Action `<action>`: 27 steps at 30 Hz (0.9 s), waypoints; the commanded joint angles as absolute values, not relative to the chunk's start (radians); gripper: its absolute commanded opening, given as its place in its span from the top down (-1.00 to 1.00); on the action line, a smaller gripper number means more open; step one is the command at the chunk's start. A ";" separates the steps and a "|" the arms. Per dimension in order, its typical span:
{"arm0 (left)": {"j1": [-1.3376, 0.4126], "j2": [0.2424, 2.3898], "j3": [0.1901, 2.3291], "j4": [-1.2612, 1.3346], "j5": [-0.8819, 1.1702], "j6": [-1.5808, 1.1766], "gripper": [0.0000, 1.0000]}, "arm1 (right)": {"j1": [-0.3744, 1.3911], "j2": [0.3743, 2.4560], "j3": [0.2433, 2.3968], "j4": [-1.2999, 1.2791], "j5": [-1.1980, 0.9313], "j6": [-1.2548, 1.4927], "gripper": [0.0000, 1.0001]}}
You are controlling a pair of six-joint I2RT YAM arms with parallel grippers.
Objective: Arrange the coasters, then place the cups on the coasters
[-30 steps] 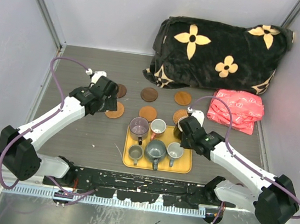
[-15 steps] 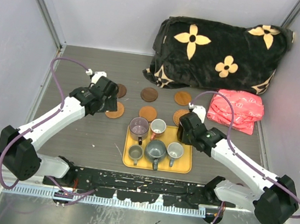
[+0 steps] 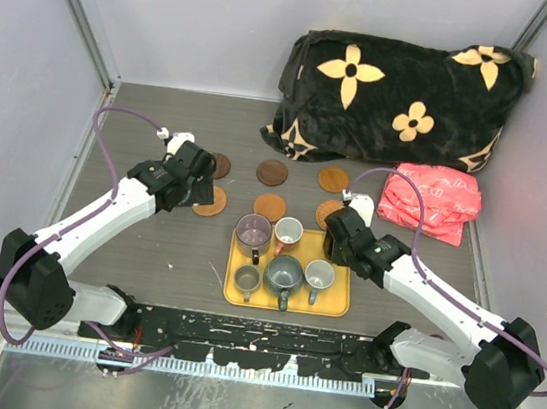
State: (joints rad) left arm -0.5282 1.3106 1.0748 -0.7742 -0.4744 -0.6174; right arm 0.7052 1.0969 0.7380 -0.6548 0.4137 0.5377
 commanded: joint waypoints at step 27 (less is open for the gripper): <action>-0.528 1.289 1.112 -0.746 -0.493 -0.617 -0.96 | 0.733 1.199 0.869 -0.202 0.666 0.329 0.99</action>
State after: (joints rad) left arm -0.5282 1.3106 1.0748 -0.7670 -0.4744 -0.6163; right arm 0.7441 1.1915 0.7815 -0.3985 0.5945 0.3923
